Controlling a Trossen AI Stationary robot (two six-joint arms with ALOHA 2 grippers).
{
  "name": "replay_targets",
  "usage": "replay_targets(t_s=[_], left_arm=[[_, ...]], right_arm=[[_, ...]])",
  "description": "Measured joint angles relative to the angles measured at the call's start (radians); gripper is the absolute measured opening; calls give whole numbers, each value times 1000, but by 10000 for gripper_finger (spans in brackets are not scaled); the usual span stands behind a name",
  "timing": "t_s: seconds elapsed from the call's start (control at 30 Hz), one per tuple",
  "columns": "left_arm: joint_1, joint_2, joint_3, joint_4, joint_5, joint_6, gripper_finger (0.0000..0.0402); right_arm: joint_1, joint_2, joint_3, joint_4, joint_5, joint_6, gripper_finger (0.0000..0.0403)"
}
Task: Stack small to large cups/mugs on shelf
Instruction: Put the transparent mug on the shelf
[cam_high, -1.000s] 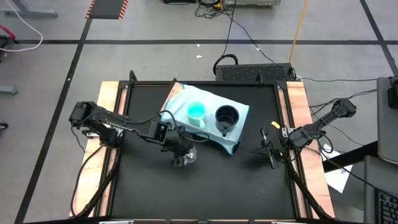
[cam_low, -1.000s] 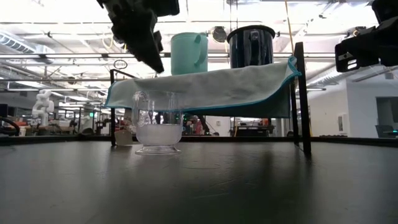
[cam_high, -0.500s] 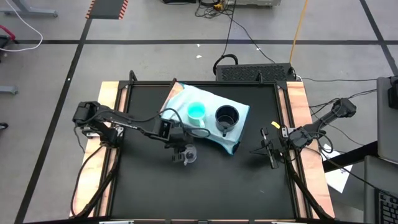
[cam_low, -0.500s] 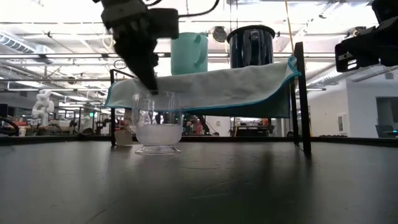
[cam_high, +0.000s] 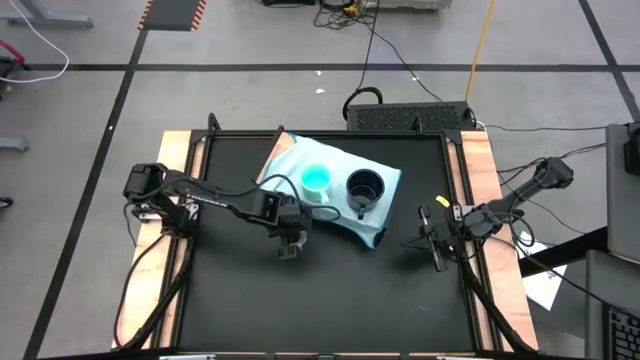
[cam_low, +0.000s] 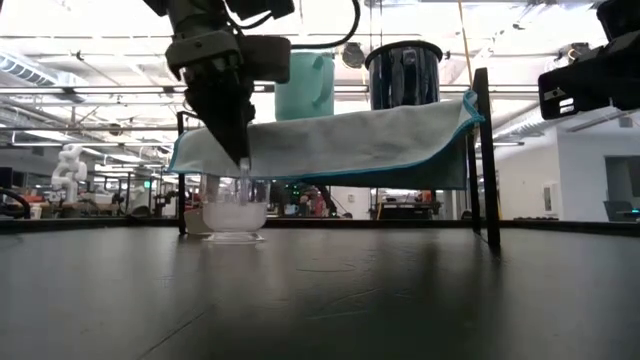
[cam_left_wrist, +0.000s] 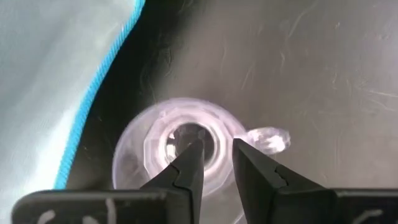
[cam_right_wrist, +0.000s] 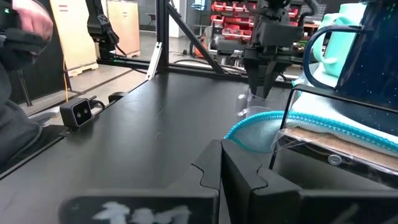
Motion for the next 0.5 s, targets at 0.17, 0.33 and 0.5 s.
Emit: replay_targets(t_s=[0.17, 0.33, 0.5], left_arm=[[0, 0, 0, 2, 1, 12, 86], [-1, -11, 9, -1, 2, 15, 86], [-10, -11, 66, -41, 2, 20, 86]], right_arm=[[0, 0, 0, 1, 0, 0, 0], [0, 0, 0, 1, 0, 0, 0], [0, 0, 0, 1, 0, 0, 0]])
